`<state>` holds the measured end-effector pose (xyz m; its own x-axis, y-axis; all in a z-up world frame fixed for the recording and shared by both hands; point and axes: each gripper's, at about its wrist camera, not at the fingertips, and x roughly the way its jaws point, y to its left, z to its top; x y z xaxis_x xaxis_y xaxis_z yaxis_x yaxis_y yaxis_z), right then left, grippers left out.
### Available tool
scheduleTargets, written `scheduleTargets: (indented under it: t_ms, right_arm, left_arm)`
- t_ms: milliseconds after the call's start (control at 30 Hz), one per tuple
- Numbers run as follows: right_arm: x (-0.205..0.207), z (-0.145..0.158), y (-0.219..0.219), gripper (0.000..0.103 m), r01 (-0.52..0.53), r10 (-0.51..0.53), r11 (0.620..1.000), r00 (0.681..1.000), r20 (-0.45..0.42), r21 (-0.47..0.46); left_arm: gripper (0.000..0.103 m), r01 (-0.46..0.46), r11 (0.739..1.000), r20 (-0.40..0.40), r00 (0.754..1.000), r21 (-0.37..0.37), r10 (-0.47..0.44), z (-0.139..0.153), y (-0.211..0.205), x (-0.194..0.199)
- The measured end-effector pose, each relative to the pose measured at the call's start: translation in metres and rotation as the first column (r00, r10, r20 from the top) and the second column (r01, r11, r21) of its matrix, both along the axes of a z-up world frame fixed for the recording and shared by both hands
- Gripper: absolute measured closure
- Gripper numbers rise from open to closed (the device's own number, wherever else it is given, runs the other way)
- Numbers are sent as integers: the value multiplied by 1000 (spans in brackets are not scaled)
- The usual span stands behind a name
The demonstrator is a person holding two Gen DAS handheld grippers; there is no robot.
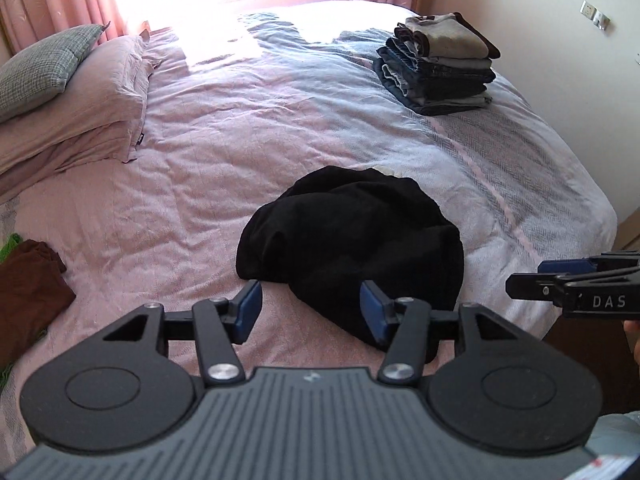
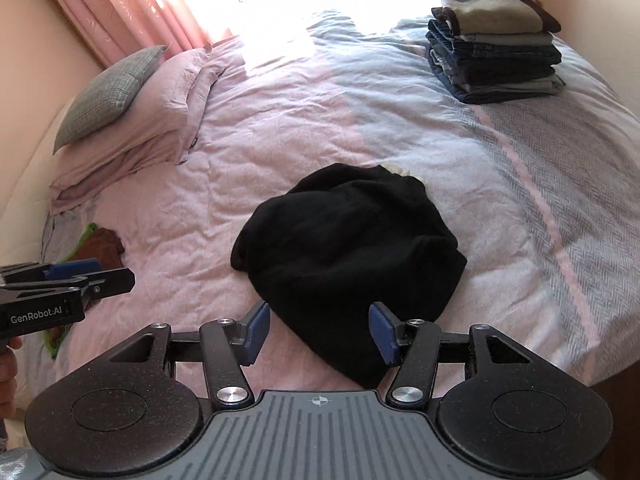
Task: Fold large clothes
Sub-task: 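Lift the black garment with the left tool and drop it on the open bed, then lower the left tool onto the black garment and close on it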
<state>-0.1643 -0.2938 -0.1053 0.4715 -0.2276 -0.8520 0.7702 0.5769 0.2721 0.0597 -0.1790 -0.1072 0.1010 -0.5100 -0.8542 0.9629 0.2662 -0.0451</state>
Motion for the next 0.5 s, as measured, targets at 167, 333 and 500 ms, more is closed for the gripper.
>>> scheduleTargets:
  t_ms: [167, 333, 500]
  right_arm:
    - [-7, -9, 31, 51, 69, -69, 997, 998, -9, 24]
    - [-12, -6, 35, 51, 83, -83, 996, 996, -11, 14]
    - [-15, 0, 15, 51, 49, -49, 999, 999, 13, -13]
  left_arm:
    - [53, 60, 998, -20, 998, 17, -60, -9, 19, 1]
    - [53, 79, 997, -17, 997, 6, -79, -8, 22, -6]
    - [52, 67, 998, 11, 998, -8, -67, -3, 4, -15]
